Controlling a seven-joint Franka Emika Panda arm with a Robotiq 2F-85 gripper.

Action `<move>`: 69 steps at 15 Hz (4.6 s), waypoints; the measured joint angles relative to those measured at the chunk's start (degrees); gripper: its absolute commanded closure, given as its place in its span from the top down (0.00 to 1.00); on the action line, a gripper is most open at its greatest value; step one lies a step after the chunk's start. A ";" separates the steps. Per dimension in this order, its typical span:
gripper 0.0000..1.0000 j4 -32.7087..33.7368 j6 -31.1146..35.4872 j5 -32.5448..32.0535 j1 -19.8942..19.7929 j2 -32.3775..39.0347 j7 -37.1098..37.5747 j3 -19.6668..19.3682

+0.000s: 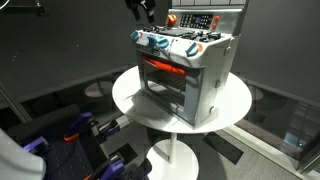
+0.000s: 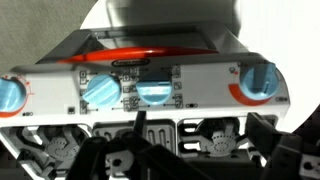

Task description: Press the right top button on the stove

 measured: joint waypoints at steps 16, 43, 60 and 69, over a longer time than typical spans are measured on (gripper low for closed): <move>1.00 14.76 8.74 -19.76 -8.37 14.60 14.90 -3.45; 1.00 26.46 3.76 -19.80 -1.65 25.12 18.97 -17.71; 1.00 26.90 4.89 -19.72 -1.62 26.64 19.20 -18.77; 1.00 27.16 5.75 -19.72 -1.57 26.97 19.17 -18.78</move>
